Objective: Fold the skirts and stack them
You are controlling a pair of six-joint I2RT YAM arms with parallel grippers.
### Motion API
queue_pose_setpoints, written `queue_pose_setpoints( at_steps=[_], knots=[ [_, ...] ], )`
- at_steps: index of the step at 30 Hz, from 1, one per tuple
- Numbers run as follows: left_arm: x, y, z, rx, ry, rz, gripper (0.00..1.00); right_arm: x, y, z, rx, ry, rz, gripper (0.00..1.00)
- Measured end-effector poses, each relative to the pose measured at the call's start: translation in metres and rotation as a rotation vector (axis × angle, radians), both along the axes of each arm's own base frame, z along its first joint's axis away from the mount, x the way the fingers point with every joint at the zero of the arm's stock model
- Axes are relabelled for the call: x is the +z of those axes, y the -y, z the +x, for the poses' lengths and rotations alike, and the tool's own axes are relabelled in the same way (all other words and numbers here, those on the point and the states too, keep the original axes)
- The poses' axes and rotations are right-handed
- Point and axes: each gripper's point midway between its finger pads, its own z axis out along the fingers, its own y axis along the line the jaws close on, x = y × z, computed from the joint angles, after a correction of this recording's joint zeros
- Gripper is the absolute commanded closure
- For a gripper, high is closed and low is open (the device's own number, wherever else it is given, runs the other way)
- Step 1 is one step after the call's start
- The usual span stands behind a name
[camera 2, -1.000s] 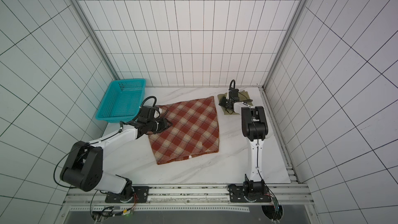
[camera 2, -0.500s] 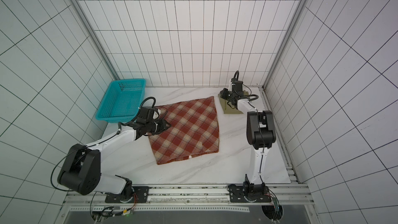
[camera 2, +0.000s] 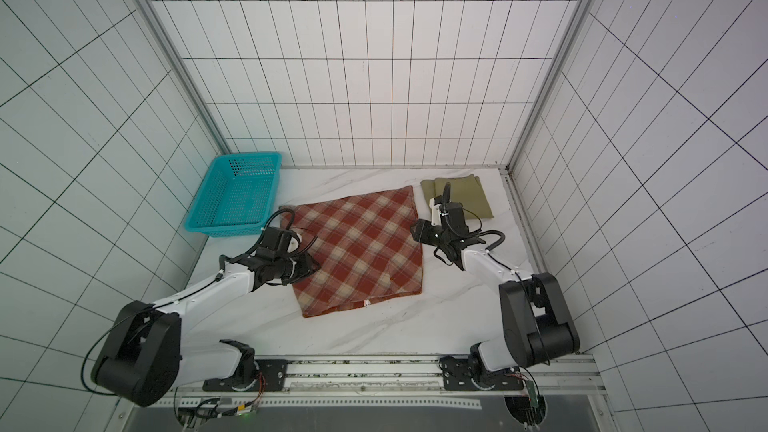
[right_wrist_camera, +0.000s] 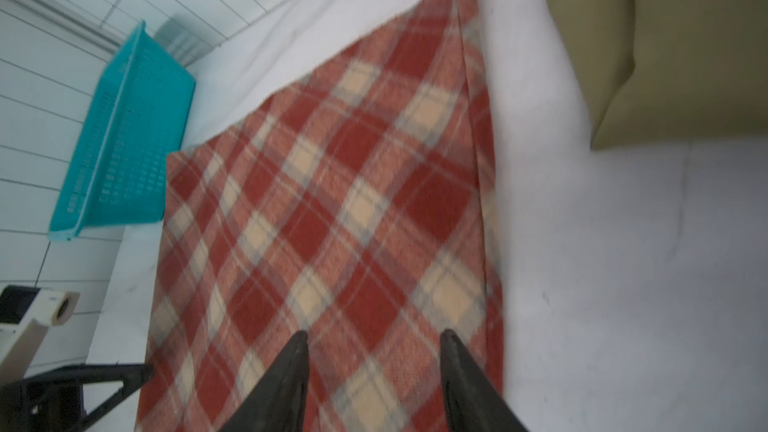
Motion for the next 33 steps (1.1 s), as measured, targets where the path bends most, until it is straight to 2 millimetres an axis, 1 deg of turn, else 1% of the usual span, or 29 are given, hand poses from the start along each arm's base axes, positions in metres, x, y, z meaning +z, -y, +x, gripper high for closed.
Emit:
queue_pose_setpoints(
  at_steps=[3,6,13,17,19,24,26,28,31,33],
  knots=[
    [-0.003,-0.001,-0.009,-0.002,-0.003,0.008,0.68,-0.007,-0.001,-0.025,0.020,-0.017,-0.002,0.47],
    [-0.009,0.002,-0.019,-0.017,-0.011,0.020,0.68,-0.015,-0.001,-0.043,0.030,-0.035,-0.005,0.47],
    [-0.024,0.002,-0.031,-0.029,-0.028,0.048,0.68,-0.043,0.003,-0.068,0.024,-0.112,-0.008,0.46],
    [-0.034,0.000,-0.038,-0.021,-0.041,0.057,0.68,-0.055,0.005,-0.076,0.012,-0.154,0.000,0.47],
    [-0.034,0.001,-0.037,-0.019,-0.030,0.051,0.68,-0.061,0.004,-0.077,0.010,-0.172,0.005,0.48],
    [-0.035,0.006,-0.037,-0.018,-0.002,0.028,0.68,-0.079,0.000,-0.077,0.012,-0.223,0.015,0.56],
    [-0.035,0.008,-0.037,-0.014,0.006,0.016,0.68,-0.080,-0.004,-0.074,0.021,-0.214,0.027,0.58],
    [-0.035,0.010,-0.036,-0.013,0.017,0.003,0.68,-0.081,-0.008,-0.069,0.032,-0.205,0.040,0.67],
    [-0.035,0.015,-0.034,-0.015,0.024,-0.016,0.69,-0.086,-0.011,-0.063,0.036,-0.204,0.042,0.85],
    [-0.036,0.019,-0.033,-0.022,0.027,-0.028,0.69,-0.088,-0.012,-0.059,0.037,-0.210,0.036,0.99]
  ],
)
